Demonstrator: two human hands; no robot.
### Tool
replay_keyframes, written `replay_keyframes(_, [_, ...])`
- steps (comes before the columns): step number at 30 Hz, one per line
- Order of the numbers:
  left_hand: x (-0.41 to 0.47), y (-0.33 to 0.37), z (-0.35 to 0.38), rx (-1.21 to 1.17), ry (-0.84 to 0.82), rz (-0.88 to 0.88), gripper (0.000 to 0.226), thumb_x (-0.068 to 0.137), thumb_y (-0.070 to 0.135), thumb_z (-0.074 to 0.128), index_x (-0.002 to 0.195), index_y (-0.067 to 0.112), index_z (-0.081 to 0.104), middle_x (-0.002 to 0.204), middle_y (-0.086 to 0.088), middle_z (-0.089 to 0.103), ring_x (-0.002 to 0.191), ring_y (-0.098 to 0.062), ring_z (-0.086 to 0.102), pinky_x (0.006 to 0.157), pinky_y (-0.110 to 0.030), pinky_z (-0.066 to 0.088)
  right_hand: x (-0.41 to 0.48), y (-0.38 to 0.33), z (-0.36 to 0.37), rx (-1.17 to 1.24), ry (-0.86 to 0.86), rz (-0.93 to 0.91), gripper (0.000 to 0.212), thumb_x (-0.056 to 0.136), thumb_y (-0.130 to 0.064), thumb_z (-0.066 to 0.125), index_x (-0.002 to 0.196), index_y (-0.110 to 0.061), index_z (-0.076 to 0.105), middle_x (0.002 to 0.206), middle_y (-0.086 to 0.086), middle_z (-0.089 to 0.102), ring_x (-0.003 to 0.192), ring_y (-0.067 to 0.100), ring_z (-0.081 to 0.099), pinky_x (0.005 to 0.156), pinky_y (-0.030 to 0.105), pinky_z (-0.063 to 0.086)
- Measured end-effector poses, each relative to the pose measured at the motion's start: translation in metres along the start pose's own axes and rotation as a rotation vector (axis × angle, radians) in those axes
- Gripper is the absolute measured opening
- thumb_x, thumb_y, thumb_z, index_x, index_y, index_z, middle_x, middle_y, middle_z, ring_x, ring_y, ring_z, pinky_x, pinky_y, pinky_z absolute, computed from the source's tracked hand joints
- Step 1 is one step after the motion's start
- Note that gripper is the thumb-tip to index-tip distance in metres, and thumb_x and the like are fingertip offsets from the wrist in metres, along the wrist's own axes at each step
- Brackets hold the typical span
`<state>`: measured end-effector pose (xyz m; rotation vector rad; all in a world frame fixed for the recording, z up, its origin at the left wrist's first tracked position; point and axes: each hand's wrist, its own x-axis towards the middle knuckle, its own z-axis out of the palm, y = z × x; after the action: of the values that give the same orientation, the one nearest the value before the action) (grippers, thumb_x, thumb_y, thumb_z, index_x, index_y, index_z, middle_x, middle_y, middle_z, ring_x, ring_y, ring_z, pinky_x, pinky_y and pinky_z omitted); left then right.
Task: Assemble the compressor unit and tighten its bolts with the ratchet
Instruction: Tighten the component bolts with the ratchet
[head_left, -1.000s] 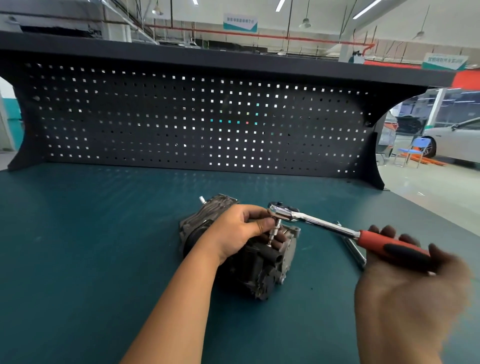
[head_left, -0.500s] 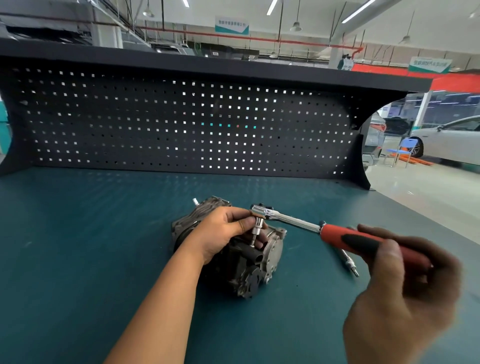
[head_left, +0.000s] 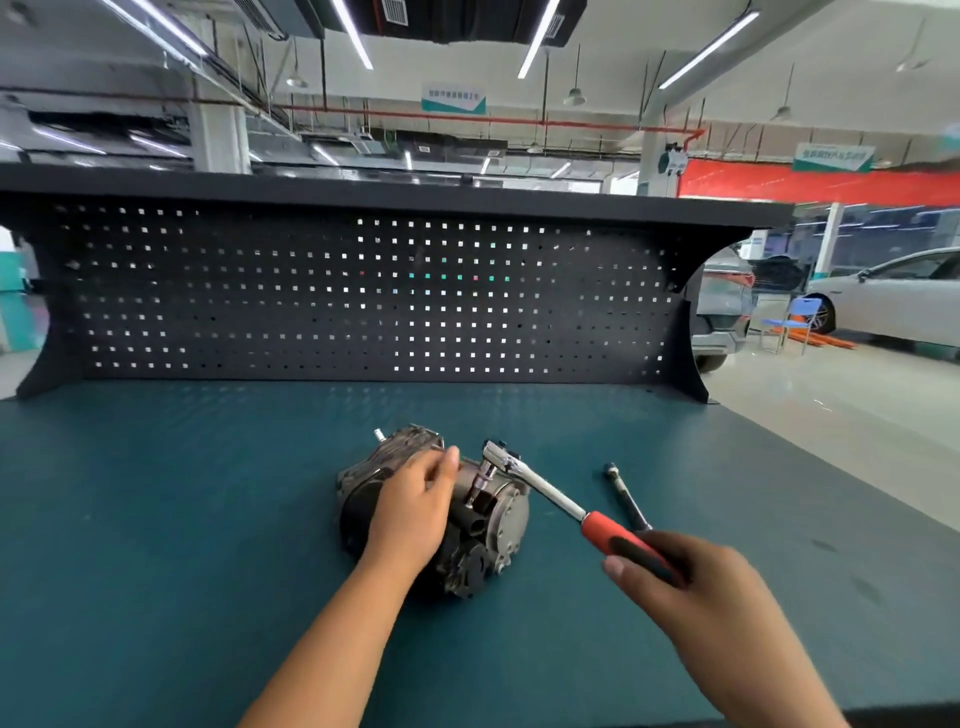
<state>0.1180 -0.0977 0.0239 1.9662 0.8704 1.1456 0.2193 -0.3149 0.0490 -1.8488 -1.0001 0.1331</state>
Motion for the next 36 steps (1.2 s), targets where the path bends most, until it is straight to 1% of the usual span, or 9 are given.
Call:
replay_keyframes(4, [-0.025, -0.003, 0.001, 0.372, -0.092, -0.123, 0.075, 0.074, 0.069, 0.055, 0.134, 0.028, 0.037, 0.151, -0.002, 0.026, 0.141, -0.028, 0.016, 0.111, -0.048, 0.025, -0.008, 0.011, 0.014, 0.299, 0.248, 0.047, 0.019, 0.081, -0.021, 0.071, 0.062, -0.025, 0.067, 0.045, 0.000, 0.057, 0.038, 0.005, 0.045, 0.039, 0.011, 0.032])
replay_keyframes(6, [-0.032, -0.001, 0.004, 0.390, -0.161, -0.213, 0.087, 0.071, 0.066, 0.063, 0.140, 0.032, 0.023, 0.158, -0.005, 0.000, 0.143, -0.036, 0.000, 0.113, -0.053, 0.019, -0.007, 0.017, 0.020, 0.442, 0.290, 0.102, 0.028, 0.085, -0.022, 0.067, 0.058, -0.015, 0.063, 0.036, -0.002, 0.043, 0.031, 0.009, 0.033, 0.034, 0.012, 0.027])
replay_keyframes(8, [-0.031, -0.001, 0.005, 0.468, -0.149, -0.198, 0.075, 0.075, 0.058, 0.065, 0.133, 0.029, 0.029, 0.154, -0.012, 0.017, 0.140, -0.037, 0.016, 0.112, -0.053, 0.021, -0.001, 0.019, 0.021, 0.534, 0.302, 0.164, 0.041, 0.085, -0.032, 0.065, 0.055, -0.006, 0.057, 0.038, 0.001, 0.034, 0.032, 0.015, 0.026, 0.033, 0.013, 0.023])
replay_keyframes(11, [-0.024, -0.001, -0.003, 0.577, -0.109, -0.063, 0.043, 0.077, 0.050, 0.066, 0.103, 0.026, 0.041, 0.118, 0.003, 0.056, 0.116, -0.023, 0.049, 0.105, -0.048, 0.031, 0.009, 0.028, 0.023, 0.596, 0.297, 0.233, 0.051, 0.085, -0.042, 0.063, 0.058, 0.001, 0.054, 0.040, 0.006, 0.032, 0.031, 0.015, 0.024, 0.033, 0.012, 0.020])
replay_keyframes(13, [-0.019, -0.006, -0.011, 0.498, -0.138, -0.025, 0.043, 0.075, 0.050, 0.069, 0.100, 0.026, 0.044, 0.101, 0.011, 0.053, 0.104, -0.018, 0.053, 0.096, -0.041, 0.040, 0.015, 0.039, 0.028, 0.630, 0.294, 0.289, 0.051, 0.084, -0.043, 0.064, 0.062, 0.003, 0.057, 0.042, 0.007, 0.036, 0.031, 0.015, 0.024, 0.034, 0.013, 0.021])
replay_keyframes(16, [-0.008, -0.023, -0.027, 0.423, -0.215, 0.005, 0.050, 0.072, 0.050, 0.072, 0.110, 0.031, 0.046, 0.104, 0.015, 0.053, 0.101, -0.012, 0.050, 0.080, -0.028, 0.042, 0.028, 0.054, 0.042, 0.603, 0.271, 0.367, 0.050, 0.082, -0.045, 0.066, 0.065, 0.002, 0.061, 0.046, 0.007, 0.044, 0.032, 0.017, 0.029, 0.040, 0.020, 0.026])
replay_keyframes(23, [0.022, -0.070, -0.050, 0.011, -0.289, -0.053, 0.080, 0.073, 0.019, 0.080, 0.121, 0.047, 0.022, 0.132, 0.005, 0.046, 0.122, -0.013, 0.046, 0.104, -0.026, 0.034, 0.088, 0.070, 0.070, 0.234, 0.203, 0.348, 0.051, 0.095, -0.039, 0.051, 0.068, 0.003, 0.057, 0.070, 0.014, 0.062, 0.065, 0.029, 0.055, 0.058, 0.032, 0.038])
replay_keyframes(27, [0.027, -0.093, -0.045, -0.073, -0.225, -0.042, 0.072, 0.074, 0.020, 0.079, 0.117, 0.055, 0.032, 0.126, 0.019, 0.050, 0.122, -0.006, 0.047, 0.101, -0.022, 0.033, 0.100, 0.082, 0.081, -0.074, 0.180, 0.314, 0.051, 0.097, -0.044, 0.042, 0.058, -0.013, 0.036, 0.067, 0.007, 0.049, 0.075, 0.027, 0.045, 0.063, 0.031, 0.034])
replay_keyframes(36, [0.019, -0.095, -0.040, 0.022, -0.121, 0.021, 0.073, 0.085, 0.020, 0.067, 0.143, 0.028, 0.024, 0.132, 0.015, 0.040, 0.126, -0.008, 0.041, 0.102, -0.026, 0.031, 0.097, 0.087, 0.085, -0.191, 0.116, 0.310, 0.033, 0.096, -0.032, 0.045, 0.079, -0.006, 0.052, 0.079, 0.009, 0.055, 0.090, 0.033, 0.058, 0.073, 0.034, 0.043])
